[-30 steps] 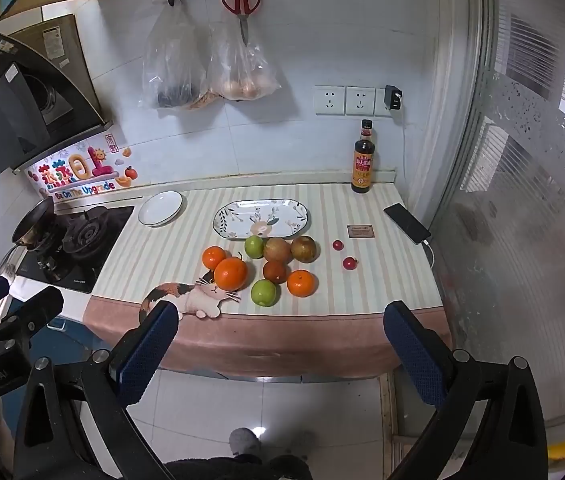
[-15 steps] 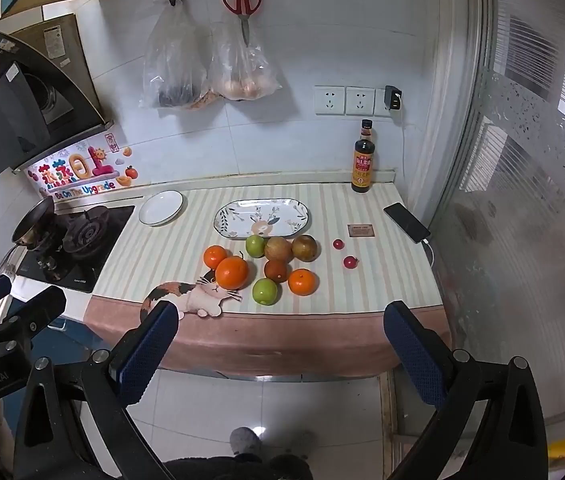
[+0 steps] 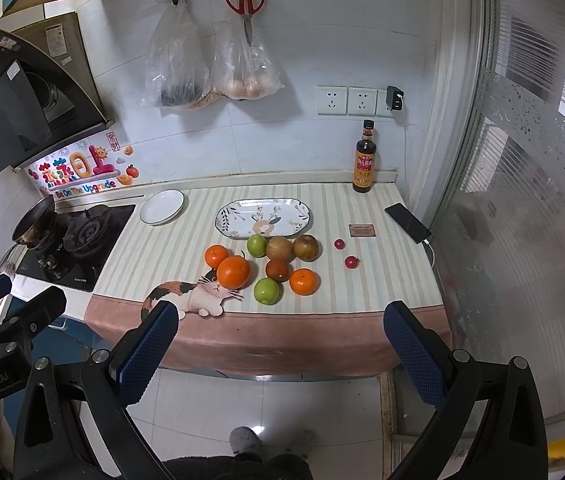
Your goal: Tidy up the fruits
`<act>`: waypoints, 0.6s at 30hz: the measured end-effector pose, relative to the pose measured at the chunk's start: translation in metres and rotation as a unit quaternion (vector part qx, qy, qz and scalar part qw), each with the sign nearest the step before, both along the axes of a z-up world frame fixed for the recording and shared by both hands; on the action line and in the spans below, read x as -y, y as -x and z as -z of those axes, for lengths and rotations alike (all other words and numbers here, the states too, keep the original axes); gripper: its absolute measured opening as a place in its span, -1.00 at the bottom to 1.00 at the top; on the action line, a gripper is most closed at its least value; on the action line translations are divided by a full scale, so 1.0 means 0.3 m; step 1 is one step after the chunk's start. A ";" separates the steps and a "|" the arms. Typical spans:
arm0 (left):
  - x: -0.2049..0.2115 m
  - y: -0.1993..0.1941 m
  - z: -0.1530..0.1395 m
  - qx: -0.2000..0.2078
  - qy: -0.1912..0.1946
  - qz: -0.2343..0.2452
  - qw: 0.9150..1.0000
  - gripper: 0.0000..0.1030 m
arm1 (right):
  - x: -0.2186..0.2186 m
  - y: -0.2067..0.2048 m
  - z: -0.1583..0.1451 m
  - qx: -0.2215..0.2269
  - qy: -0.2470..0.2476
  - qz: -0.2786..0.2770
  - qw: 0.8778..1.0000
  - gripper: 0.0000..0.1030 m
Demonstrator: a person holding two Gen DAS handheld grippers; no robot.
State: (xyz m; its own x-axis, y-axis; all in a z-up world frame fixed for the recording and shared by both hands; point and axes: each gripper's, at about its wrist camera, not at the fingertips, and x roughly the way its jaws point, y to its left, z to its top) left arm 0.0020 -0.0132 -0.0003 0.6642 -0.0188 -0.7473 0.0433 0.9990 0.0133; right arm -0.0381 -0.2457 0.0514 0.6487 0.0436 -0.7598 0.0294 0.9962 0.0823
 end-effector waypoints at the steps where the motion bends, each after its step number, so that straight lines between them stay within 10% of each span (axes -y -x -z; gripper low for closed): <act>1: -0.003 0.000 -0.001 0.000 0.001 0.001 1.000 1.00 | 0.004 0.002 0.001 0.001 0.000 0.000 1.000 1.00; 18: -0.022 -0.003 -0.016 0.001 0.002 0.002 1.000 1.00 | -0.008 -0.005 -0.001 0.003 0.001 0.004 1.000 1.00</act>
